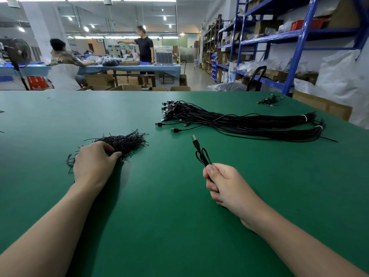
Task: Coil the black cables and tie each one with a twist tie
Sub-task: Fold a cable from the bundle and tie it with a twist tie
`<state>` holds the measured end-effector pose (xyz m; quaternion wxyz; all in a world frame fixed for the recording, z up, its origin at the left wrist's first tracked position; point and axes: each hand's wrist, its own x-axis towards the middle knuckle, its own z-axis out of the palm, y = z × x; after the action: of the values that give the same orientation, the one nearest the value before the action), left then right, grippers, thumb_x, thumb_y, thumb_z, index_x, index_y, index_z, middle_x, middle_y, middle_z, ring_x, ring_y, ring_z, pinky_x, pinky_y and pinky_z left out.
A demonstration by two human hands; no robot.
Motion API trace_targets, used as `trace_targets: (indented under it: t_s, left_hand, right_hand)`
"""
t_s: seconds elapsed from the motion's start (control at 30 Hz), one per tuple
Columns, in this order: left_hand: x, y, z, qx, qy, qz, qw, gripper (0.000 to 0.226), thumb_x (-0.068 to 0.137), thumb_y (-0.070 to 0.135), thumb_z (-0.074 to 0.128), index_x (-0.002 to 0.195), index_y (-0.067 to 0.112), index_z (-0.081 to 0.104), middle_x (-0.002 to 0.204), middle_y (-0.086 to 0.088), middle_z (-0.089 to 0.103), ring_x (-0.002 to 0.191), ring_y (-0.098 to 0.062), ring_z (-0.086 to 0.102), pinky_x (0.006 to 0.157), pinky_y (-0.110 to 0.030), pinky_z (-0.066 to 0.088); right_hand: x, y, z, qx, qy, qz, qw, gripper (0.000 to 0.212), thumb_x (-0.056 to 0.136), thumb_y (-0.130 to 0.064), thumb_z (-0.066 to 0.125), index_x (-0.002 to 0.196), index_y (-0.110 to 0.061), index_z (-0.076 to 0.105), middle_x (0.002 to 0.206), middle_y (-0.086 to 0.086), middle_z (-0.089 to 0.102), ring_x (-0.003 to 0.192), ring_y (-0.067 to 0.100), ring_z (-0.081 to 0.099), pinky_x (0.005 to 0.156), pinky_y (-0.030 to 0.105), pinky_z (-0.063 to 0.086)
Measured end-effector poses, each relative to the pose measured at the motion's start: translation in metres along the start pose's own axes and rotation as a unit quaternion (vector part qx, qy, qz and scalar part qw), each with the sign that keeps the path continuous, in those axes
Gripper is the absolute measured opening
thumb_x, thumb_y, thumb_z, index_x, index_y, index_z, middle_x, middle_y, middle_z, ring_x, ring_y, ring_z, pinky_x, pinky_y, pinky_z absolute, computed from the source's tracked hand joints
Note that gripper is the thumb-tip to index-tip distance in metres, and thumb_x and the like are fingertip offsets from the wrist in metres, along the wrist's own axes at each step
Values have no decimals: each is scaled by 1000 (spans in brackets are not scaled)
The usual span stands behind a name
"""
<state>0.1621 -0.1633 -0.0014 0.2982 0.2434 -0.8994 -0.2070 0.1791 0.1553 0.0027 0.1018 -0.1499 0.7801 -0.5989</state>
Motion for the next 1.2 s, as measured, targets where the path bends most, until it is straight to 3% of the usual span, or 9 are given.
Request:
trace_targets:
  t_s: [0.17,0.37,0.5,0.67,0.8,0.87,1.07,1.2]
  left_hand:
    - [-3,1,-2,0,17,13,1000,5,88,28,75,89,24,77,83,-4,73,86,-34,64,69,-36,48]
    - [-5,11,-4,12,69,41,997,6,89,34,72,87,29,74,75,6,66,76,-29,61,63,-32,43]
    - [-7,16,-4,4,107,71,992,9,91,36,68,90,28,72,81,3,71,77,-32,64,63,-33,44]
    - [-11,28,-10,-114,163,146,969,10,94,29,68,94,20,72,81,1,74,72,-24,70,67,-33,50]
    - [-42,72,-9,-320,74,152,932,2,93,21,73,94,20,71,80,8,74,72,-4,72,72,-15,55]
    - [-61,96,-2,-375,12,171,911,3,91,16,74,91,18,72,78,7,75,72,-4,74,71,-15,56]
    - [-102,121,12,-445,-103,160,875,9,89,11,76,85,18,72,78,3,76,76,-12,76,75,-27,60]
    - [-114,117,11,-409,-91,228,879,9,89,17,77,84,23,72,81,14,75,79,-9,73,76,-17,53]
  right_hand:
    - [1,0,-1,9,-5,3,1000,30,109,-26,35,87,-13,50,59,-9,39,44,7,28,43,18,26]
    - [0,-1,0,12,-4,2,1000,30,109,-26,35,88,-12,51,57,-11,41,45,8,29,44,22,25]
    - [-1,-2,0,17,-3,0,1000,30,109,-26,35,88,-11,51,57,-10,40,45,9,28,46,24,24]
    - [-2,-4,1,24,0,-4,1000,30,109,-25,35,88,-10,51,57,-9,40,45,9,29,45,23,25]
    - [-2,-5,1,59,6,-13,998,31,110,-27,36,89,-10,50,59,-8,44,47,11,36,46,25,30]
    - [-2,-5,1,95,11,-11,995,30,110,-27,36,89,-11,50,61,-6,50,48,11,44,46,23,36]
    - [2,-5,-1,242,2,-1,970,29,111,-27,33,94,-11,50,95,7,78,75,16,72,53,24,52]
    - [4,-3,-3,299,17,17,954,30,110,-28,34,91,-13,51,103,9,78,88,18,75,55,25,54]
